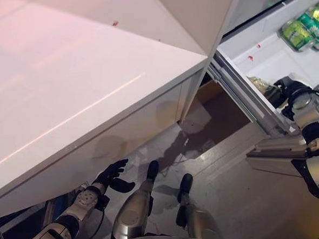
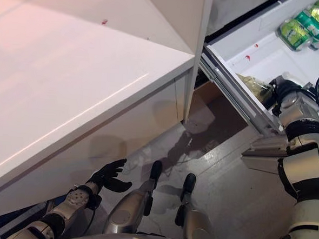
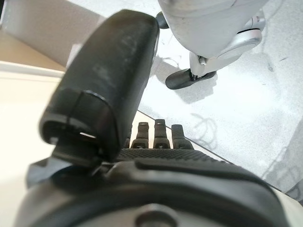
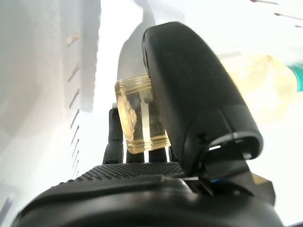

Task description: Put drinks into fridge and close the fridge

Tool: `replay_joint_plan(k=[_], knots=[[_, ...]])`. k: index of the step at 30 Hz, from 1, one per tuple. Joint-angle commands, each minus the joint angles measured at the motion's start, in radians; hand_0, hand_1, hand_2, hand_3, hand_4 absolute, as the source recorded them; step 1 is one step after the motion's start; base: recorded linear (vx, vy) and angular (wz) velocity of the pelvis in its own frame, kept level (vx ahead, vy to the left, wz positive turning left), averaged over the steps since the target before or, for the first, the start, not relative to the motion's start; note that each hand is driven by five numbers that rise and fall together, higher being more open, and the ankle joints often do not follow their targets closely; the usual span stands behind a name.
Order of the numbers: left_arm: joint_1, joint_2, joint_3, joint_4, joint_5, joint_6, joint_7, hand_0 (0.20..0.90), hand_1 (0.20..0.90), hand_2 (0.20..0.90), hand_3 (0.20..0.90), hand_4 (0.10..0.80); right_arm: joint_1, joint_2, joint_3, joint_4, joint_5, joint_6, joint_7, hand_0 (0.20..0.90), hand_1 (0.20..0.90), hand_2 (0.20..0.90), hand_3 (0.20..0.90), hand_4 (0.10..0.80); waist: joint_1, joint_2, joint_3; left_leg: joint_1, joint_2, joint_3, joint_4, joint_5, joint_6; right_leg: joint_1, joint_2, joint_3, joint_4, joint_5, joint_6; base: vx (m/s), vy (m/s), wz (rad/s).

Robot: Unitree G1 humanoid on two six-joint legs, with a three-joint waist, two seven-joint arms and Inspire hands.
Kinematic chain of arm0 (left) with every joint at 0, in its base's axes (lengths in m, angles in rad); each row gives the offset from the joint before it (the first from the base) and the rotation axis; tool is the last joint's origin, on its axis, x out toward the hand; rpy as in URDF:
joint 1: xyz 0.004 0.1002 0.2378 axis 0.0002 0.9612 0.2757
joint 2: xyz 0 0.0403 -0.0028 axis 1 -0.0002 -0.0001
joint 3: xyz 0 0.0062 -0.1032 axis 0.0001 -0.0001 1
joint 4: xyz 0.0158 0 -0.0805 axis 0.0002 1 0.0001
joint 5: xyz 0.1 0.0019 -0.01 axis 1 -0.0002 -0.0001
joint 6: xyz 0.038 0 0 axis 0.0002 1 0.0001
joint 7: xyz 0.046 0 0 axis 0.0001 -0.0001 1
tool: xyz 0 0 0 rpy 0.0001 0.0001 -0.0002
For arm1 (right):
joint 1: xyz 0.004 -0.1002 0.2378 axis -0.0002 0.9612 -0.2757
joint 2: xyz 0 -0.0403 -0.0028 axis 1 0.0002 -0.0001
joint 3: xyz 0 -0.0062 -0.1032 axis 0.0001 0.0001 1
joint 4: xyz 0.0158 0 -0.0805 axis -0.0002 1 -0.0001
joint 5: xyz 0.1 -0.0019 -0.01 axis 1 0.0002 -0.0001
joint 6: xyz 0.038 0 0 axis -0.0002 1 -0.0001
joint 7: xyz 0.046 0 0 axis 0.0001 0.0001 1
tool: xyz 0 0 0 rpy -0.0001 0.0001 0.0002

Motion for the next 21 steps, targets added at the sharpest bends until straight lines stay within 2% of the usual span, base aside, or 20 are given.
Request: replay_joint_plan(k=[1,3,5,6,8,10,13,14,15,18,21], knots=[[0.034,0.026,0.012,-0.026,0.042,-0.019,0.005,0.9,0.9,0.9,0.9,0.8,-0.13,-0.109,0.087,-0.136,0.073,-0.042,-0.048,0.9,0.9,0.9,0.9,0.8,-0.002,-0.024,-0.054,-0.022,-0.031,0.013,0.108,-0.122,0.02,-0.06,-0.023,0.041,0.174,-0.078,0.013,0.0,0.0,0.0],[0.036,0.024,0.012,-0.027,0.051,-0.018,0.001,0.9,0.9,0.9,0.9,0.8,-0.122,-0.109,0.055,-0.18,0.153,-0.051,-0.067,0.9,0.9,0.9,0.9,0.8,-0.007,-0.028,-0.058,-0.016,-0.03,0.018,0.108,-0.125,0.019,-0.055,-0.022,0.043,0.175,-0.081,0.012,0.009,0.008,-0.03],[0.039,0.02,0.015,-0.037,0.062,-0.014,-0.001,0.9,0.9,0.9,0.9,0.8,-0.096,-0.107,-0.003,-0.245,0.314,-0.062,-0.097,0.9,0.9,0.9,0.9,0.8,-0.015,-0.033,-0.063,-0.008,-0.028,0.025,0.107,-0.128,0.019,-0.048,-0.02,0.048,0.175,-0.082,0.012,0.011,0.015,-0.04],[0.039,0.015,0.019,-0.042,0.069,-0.009,-0.003,0.9,0.9,0.9,0.9,0.8,-0.065,-0.095,-0.074,-0.315,0.486,-0.106,-0.186,0.9,0.9,0.9,0.9,0.8,-0.024,-0.036,-0.067,0.001,-0.025,0.033,0.106,-0.132,0.018,-0.043,-0.019,0.049,0.177,-0.084,0.01,0.012,0.02,-0.07],[0.04,0.013,0.019,-0.039,0.071,-0.01,-0.003,0.9,0.9,0.9,0.9,0.8,-0.047,-0.086,-0.117,-0.343,0.531,-0.123,-0.217,0.9,0.9,0.9,0.9,0.8,-0.028,-0.038,-0.069,0.006,-0.024,0.037,0.107,-0.135,0.018,-0.039,-0.019,0.05,0.177,-0.086,0.01,0.014,0.022,-0.07],[0.04,-0.004,0.027,-0.022,0.082,-0.016,-0.005,0.9,0.9,0.9,0.9,0.8,0.025,-0.047,-0.262,-0.404,0.661,-0.217,-0.285,0.9,0.9,0.9,0.9,0.8,-0.043,-0.04,-0.084,0.016,-0.024,0.046,0.111,-0.145,0.019,-0.031,-0.017,0.056,0.178,-0.09,0.011,0.025,0.03,-0.07],[0.04,-0.017,0.02,-0.008,0.092,-0.018,0.0,0.9,0.9,0.9,0.9,0.8,0.101,-0.011,-0.386,-0.474,0.74,-0.304,-0.332,0.9,0.9,0.9,0.9,0.8,-0.051,-0.044,-0.095,0.026,-0.024,0.055,0.112,-0.153,0.02,-0.021,-0.018,0.061,0.173,-0.09,0.014,0.017,0.043,0.0],[0.042,-0.026,0.018,0.004,0.096,-0.021,0.002,0.9,0.9,0.9,0.9,0.8,0.135,0.009,-0.446,-0.508,0.755,-0.38,-0.376,0.9,0.9,0.9,0.9,0.8,-0.058,-0.045,-0.103,0.034,-0.025,0.059,0.112,-0.157,0.021,-0.014,-0.018,0.065,0.171,-0.09,0.016,0.046,0.09,-0.06],[0.045,-0.038,0.012,0.029,0.099,-0.029,0.007,0.9,0.9,0.9,0.9,0.8,0.168,0.035,-0.521,-0.552,0.756,-0.495,-0.467,0.9,0.9,0.9,0.9,0.8,-0.067,-0.045,-0.119,0.046,-0.025,0.064,0.11,-0.162,0.023,-0.005,-0.018,0.069,0.168,-0.09,0.019,0.058,0.092,-0.08],[0.047,-0.058,-0.004,0.061,0.114,-0.023,0.014,0.9,0.9,0.9,0.9,0.8,0.224,0.062,-0.597,-0.603,0.574,-0.579,-0.661,0.9,0.9,0.9,0.9,0.8,-0.077,-0.05,-0.152,0.065,-0.028,0.071,0.106,-0.169,0.026,0.012,-0.018,0.08,0.162,-0.09,0.025,0.07,0.082,-0.09],[0.057,-0.076,-0.02,0.08,0.12,-0.018,0.018,0.9,0.9,0.9,0.9,0.8,0.291,0.055,-0.644,-0.598,0.544,-0.613,-0.806,0.9,0.9,0.9,0.9,0.8,-0.087,-0.052,-0.18,0.086,-0.032,0.077,0.109,-0.177,0.033,0.031,-0.022,0.09,0.161,-0.089,0.03,0.081,0.072,-0.1]])
